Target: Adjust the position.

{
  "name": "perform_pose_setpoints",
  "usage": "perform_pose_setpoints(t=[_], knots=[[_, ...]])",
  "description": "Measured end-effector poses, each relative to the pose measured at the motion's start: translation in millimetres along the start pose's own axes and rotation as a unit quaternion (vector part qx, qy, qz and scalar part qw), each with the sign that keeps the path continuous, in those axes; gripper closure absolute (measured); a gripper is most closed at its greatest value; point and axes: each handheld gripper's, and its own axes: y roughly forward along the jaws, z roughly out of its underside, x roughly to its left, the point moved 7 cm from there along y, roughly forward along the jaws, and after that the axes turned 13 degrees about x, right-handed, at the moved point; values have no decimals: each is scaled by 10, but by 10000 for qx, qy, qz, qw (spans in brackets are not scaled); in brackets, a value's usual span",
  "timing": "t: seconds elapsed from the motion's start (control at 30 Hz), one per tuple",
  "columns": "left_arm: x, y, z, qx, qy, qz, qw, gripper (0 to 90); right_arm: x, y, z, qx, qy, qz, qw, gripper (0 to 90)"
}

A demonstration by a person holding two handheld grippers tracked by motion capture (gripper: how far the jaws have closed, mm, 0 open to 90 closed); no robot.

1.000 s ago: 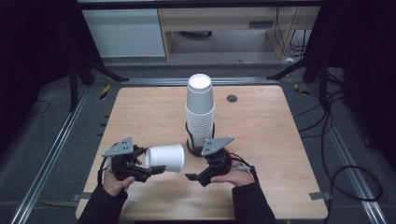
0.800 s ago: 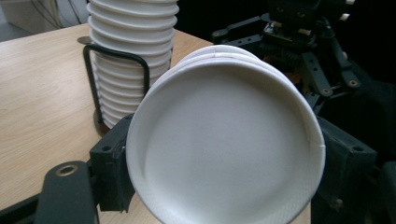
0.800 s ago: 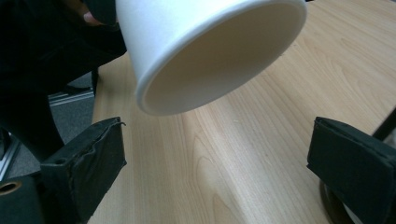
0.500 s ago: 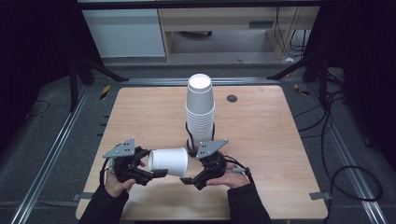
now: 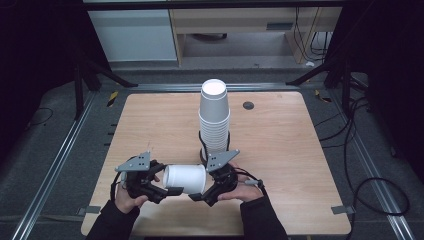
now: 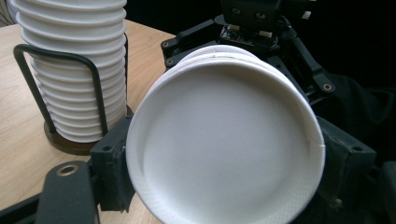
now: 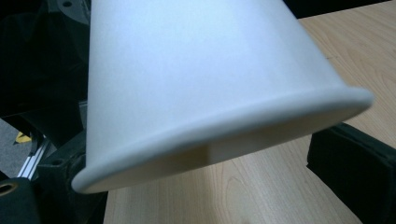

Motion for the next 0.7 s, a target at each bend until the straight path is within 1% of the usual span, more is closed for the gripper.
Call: perform_pose_setpoints(t=[0.13,0.23,0.37,0.53,0.7], knots=[[-12,30,4,53,25,5,10000,210,15,13,-19,-38,-30,-56,10000,41],[-11,39,11,96,42,-11,9999,210,21,25,-20,-6,-49,-78,10000,50],[-1,43,18,128,14,-1,9999,210,16,31,-14,-5,-34,-89,10000,59],[5,45,10,106,-29,29,9999,204,10,24,-12,5,-1,-109,9999,69],[5,43,4,120,-2,-45,9999,198,7,12,-13,14,-6,-88,10000,74]])
